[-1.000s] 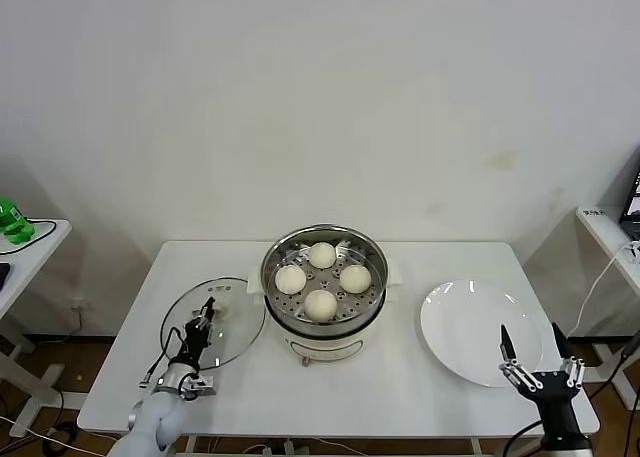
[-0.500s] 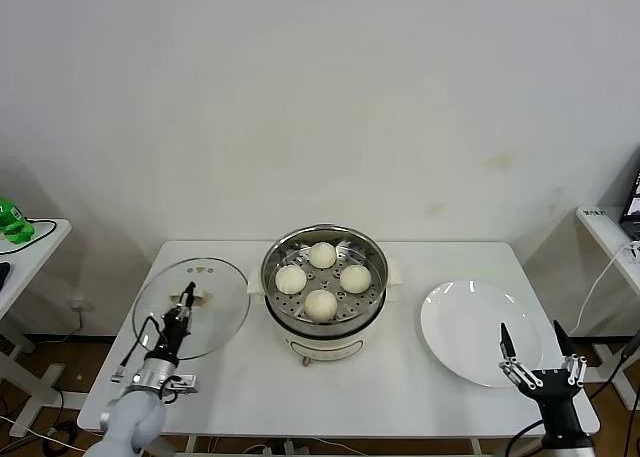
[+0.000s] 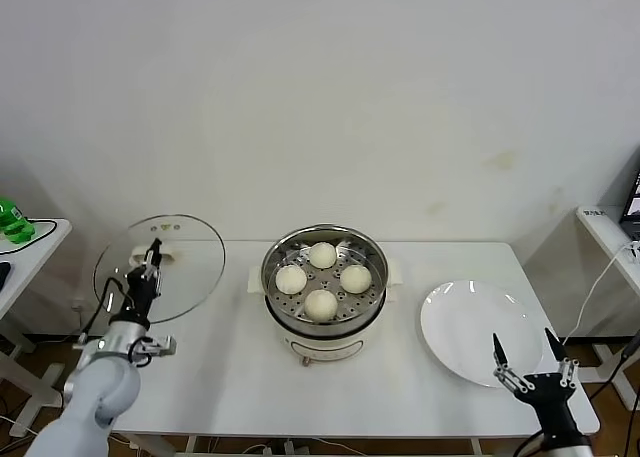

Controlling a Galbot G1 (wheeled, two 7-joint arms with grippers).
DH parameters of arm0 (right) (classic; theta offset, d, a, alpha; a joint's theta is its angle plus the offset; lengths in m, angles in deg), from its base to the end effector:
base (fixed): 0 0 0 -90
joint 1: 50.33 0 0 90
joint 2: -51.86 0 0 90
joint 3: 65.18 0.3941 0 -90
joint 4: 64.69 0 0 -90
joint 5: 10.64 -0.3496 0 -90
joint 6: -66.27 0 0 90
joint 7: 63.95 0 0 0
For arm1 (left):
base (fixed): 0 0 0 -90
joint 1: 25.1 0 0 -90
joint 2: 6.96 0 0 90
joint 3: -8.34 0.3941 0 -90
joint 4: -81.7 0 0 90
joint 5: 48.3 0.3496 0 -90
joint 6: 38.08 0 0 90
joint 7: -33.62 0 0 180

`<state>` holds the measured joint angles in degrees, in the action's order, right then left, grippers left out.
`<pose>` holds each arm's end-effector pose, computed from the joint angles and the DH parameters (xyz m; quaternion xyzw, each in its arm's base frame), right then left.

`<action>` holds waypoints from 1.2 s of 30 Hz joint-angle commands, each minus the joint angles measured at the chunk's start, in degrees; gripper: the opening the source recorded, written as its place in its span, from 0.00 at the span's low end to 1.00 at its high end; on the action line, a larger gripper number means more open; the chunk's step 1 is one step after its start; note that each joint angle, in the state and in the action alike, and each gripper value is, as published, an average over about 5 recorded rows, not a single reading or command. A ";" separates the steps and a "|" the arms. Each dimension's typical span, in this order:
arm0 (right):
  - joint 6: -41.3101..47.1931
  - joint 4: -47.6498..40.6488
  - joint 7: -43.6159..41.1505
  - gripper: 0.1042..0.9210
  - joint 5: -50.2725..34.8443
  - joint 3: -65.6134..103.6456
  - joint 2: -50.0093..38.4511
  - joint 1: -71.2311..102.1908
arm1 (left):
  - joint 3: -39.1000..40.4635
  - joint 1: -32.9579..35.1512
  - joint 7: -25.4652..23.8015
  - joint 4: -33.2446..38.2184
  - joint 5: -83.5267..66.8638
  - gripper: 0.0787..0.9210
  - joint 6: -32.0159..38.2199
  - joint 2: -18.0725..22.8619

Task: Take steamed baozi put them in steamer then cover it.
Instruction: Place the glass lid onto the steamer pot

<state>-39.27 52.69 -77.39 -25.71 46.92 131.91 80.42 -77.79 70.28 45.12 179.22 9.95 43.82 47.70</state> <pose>0.0811 -0.1554 -0.3466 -0.0020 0.9965 -0.0701 0.0444 0.3164 0.1824 -0.3288 -0.0662 0.6848 0.7230 0.0629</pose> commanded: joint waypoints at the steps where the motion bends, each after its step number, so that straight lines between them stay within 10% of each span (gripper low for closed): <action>1: 3.37 -0.02 0.62 0.88 3.99 -0.03 0.95 0.09 | 8.17 -10.13 -8.14 5.42 -5.44 0.05 -8.04 -4.45; 14: 4.13 -0.36 2.36 0.88 9.88 -2.02 5.65 -1.79 | 23.14 -19.60 -14.68 8.03 -3.90 0.05 -17.09 0.56; 36: 4.88 -3.54 4.87 0.88 11.15 -5.30 5.34 -5.61 | 27.15 -16.91 -22.18 4.44 19.74 0.05 -22.10 27.11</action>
<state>-34.77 49.86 -72.99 -15.26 42.53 136.89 75.84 -52.82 52.99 25.30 184.18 20.40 23.54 63.42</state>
